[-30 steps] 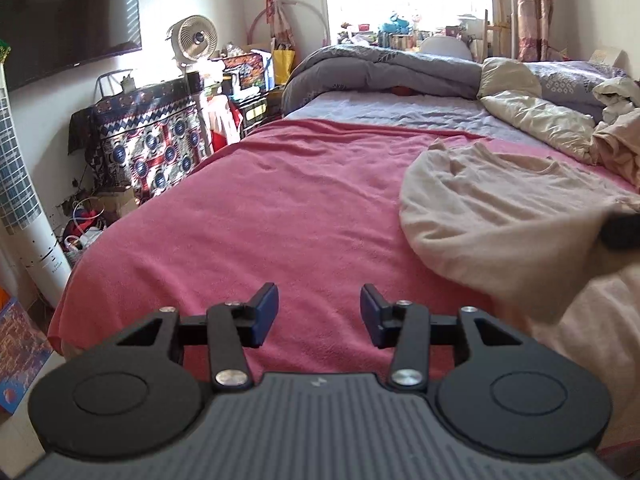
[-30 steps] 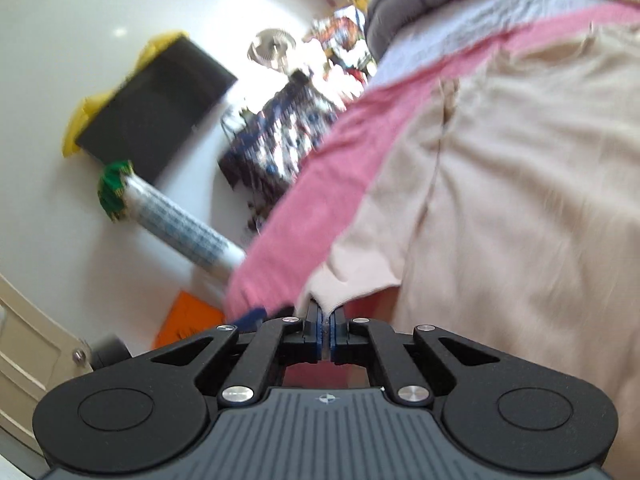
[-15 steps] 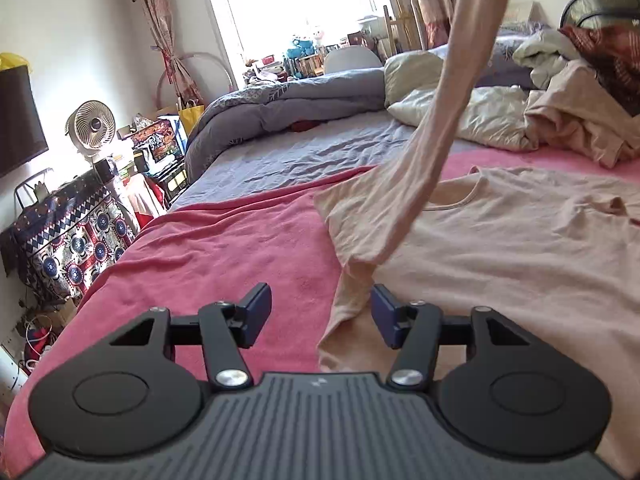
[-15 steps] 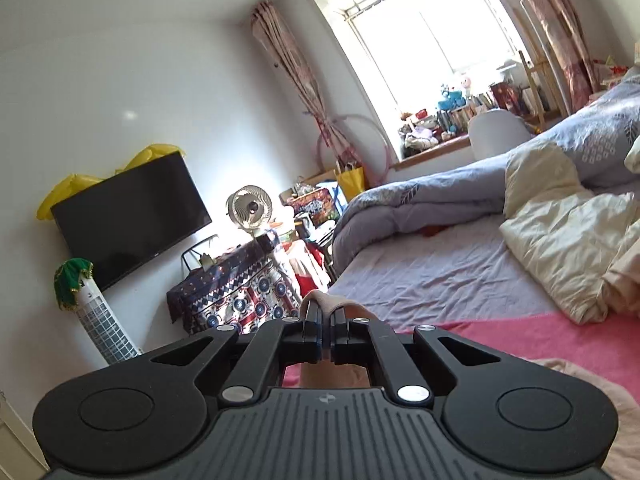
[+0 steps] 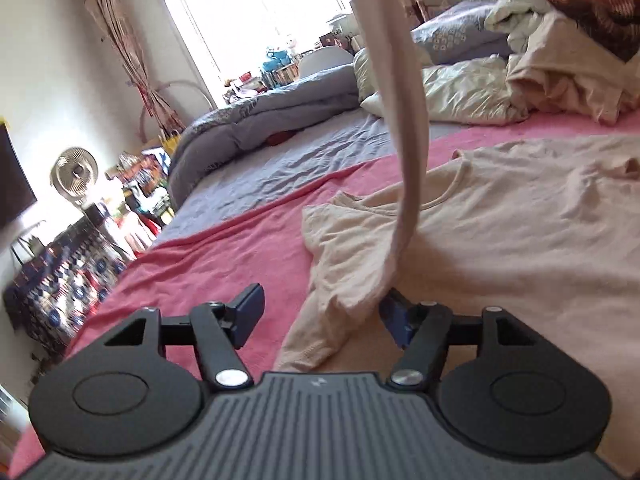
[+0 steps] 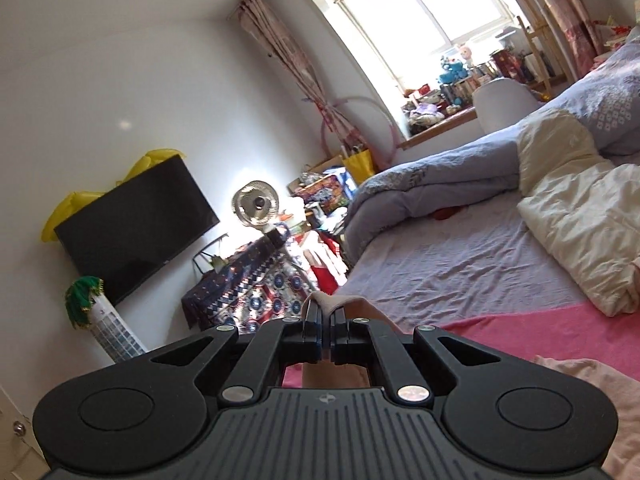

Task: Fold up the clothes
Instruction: 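Lift the shirt edge with the right gripper and fold it over the body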

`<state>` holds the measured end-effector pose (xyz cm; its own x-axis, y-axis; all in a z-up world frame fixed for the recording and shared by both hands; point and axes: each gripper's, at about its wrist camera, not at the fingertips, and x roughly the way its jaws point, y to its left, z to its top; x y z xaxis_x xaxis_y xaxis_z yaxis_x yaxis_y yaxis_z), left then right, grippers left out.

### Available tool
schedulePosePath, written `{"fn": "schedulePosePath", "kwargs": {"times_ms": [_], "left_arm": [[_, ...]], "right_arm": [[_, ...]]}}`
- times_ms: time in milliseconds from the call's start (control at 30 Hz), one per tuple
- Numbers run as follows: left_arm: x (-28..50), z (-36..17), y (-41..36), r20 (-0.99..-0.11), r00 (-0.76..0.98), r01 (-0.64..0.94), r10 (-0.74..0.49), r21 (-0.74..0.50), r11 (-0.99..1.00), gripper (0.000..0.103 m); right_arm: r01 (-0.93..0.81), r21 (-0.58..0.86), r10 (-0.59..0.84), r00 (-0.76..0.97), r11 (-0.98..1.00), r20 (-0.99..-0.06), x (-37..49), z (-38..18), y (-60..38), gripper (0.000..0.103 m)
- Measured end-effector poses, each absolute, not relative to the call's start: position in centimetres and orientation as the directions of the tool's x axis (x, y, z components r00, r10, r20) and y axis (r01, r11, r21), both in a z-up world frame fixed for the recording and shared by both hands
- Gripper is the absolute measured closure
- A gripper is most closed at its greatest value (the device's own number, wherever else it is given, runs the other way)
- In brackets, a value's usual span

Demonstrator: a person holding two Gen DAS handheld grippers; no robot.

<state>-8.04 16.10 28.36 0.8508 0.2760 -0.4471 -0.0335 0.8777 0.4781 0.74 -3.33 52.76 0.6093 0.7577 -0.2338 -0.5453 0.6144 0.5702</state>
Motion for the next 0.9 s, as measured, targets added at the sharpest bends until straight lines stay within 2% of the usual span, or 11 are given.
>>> {"fn": "schedulePosePath", "kwargs": {"times_ms": [33,67,100,133,233,267,333,400,500,600,900], "left_arm": [[-6.8,28.0,16.4,-0.451,0.839,-0.06,0.306,0.482,0.874,0.036],[-5.5,27.9,17.3,-0.473,0.819,-0.093,0.324,0.448,0.889,0.041],[-4.2,27.9,18.5,-0.501,0.798,-0.128,0.336,0.404,0.906,0.05],[-3.0,28.0,20.0,-0.531,0.773,-0.174,0.349,0.351,0.92,0.054],[-1.9,28.5,24.6,-0.613,0.74,-0.246,0.277,0.137,0.96,0.053],[-2.2,28.3,25.0,-0.616,0.738,-0.25,0.274,0.127,0.96,0.053],[-2.7,27.6,24.8,-0.603,0.727,-0.272,0.329,0.187,0.944,0.055],[-3.4,26.6,25.4,-0.608,0.711,-0.292,0.354,0.202,0.935,0.054],[-5.0,26.4,27.1,-0.61,0.709,-0.323,0.355,0.166,0.932,0.052],[-6.3,26.6,28.1,-0.612,0.696,-0.358,0.376,0.158,0.92,0.053],[-9.3,27.7,28.8,-0.597,0.709,-0.372,0.374,0.134,0.918,0.054]], "right_arm": [[-0.566,0.593,0.787,0.583,0.572,-0.202,1.2,53.4,-2.5,0.098],[-0.587,0.6,0.806,0.564,0.543,-0.178,1.4,54.3,-1.7,0.098],[-0.607,0.601,0.822,0.547,0.52,-0.159,1.6,55.2,-0.8,0.098],[-0.627,0.6,0.837,0.529,0.496,-0.139,1.8,56.1,0.1,0.098],[-0.686,0.51,0.838,0.526,0.519,-0.146,1.3,57.0,1.7,0.098],[-0.683,0.487,0.825,0.541,0.544,-0.164,1.1,56.5,1.7,0.098],[-0.654,0.455,0.788,0.573,0.604,-0.223,1.2,54.5,1.3,0.098],[-0.589,0.419,0.72,0.612,0.691,-0.327,1.9,51.2,0.5,0.098],[-0.478,0.295,0.559,0.65,0.828,-0.516,2.4,45.1,-1.8,0.098],[-0.402,0.199,0.426,0.624,0.894,-0.655,1.3,39.9,-4.0,0.098],[-0.388,0.148,0.341,0.494,0.91,-0.8,-6.8,33.2,-9.0,0.097]]}}
